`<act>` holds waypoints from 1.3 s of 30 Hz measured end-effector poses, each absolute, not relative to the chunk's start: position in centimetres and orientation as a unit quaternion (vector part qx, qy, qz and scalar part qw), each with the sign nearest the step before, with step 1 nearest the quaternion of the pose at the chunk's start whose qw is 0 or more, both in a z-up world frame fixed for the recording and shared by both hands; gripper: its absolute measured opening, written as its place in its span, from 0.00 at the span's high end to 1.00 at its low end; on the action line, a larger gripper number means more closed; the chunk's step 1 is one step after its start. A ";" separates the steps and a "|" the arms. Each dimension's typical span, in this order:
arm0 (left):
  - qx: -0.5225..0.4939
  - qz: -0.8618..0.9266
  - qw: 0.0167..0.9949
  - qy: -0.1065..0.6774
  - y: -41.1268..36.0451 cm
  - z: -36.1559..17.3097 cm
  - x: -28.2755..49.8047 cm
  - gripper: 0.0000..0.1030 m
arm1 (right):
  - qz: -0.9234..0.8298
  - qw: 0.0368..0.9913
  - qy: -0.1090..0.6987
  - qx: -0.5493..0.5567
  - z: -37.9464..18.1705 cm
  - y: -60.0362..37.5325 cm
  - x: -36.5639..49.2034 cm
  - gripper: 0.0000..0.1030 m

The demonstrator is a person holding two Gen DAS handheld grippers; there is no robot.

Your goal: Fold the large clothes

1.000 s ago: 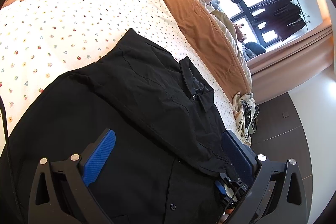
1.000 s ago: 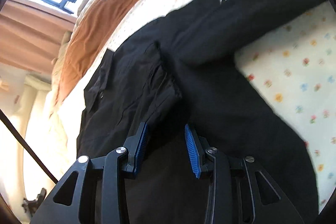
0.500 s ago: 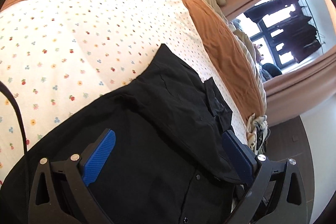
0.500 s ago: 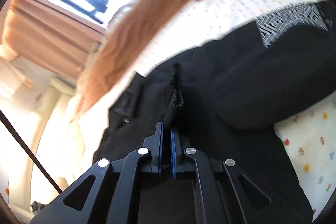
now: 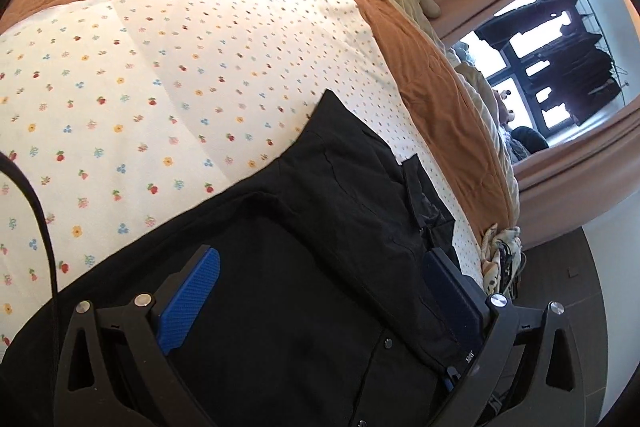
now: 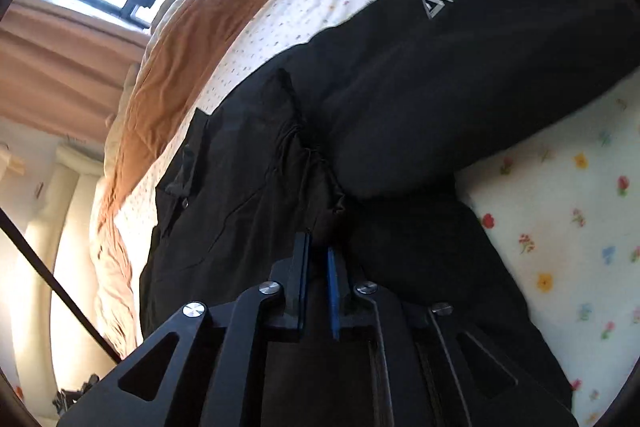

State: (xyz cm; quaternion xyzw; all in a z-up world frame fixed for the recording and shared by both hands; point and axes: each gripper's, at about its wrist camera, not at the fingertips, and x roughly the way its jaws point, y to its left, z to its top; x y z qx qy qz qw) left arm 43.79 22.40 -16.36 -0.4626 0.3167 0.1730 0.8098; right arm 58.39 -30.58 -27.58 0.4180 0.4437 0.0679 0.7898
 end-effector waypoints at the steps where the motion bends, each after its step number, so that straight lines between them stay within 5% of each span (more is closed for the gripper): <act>1: -0.464 0.178 0.809 0.313 22.6 -16.4 43.6 0.00 | 0.069 0.791 0.444 0.415 -27.5 -30.5 58.1 0.90; 7: -0.473 0.206 0.810 0.279 23.9 -16.1 42.1 0.05 | 0.078 0.794 0.420 0.432 -28.3 -31.3 58.7 0.91; 11: -0.472 0.210 0.809 0.280 23.9 -16.6 42.4 0.19 | 0.095 0.794 0.424 0.425 -29.0 -29.6 59.9 0.96; 21: -0.466 0.193 0.812 0.294 23.3 -17.2 43.4 0.20 | 0.097 0.784 0.464 0.400 -27.4 -30.6 61.0 0.93; 24: -0.460 0.180 0.816 0.299 22.7 -16.8 43.8 0.20 | 0.090 0.798 0.455 0.386 -25.5 -31.4 60.6 0.79; 26: -0.455 0.174 0.819 0.303 22.3 -16.6 44.1 0.20 | 0.085 0.808 0.441 0.382 -24.1 -32.5 59.9 0.51; 27: -0.453 0.173 0.820 0.304 22.2 -16.5 44.2 0.20 | 0.081 0.812 0.432 0.383 -23.6 -33.1 59.5 0.47; 39: -0.429 0.149 0.830 0.325 20.2 -16.1 45.6 0.20 | -0.054 0.809 0.399 0.429 -22.4 -41.7 52.9 0.46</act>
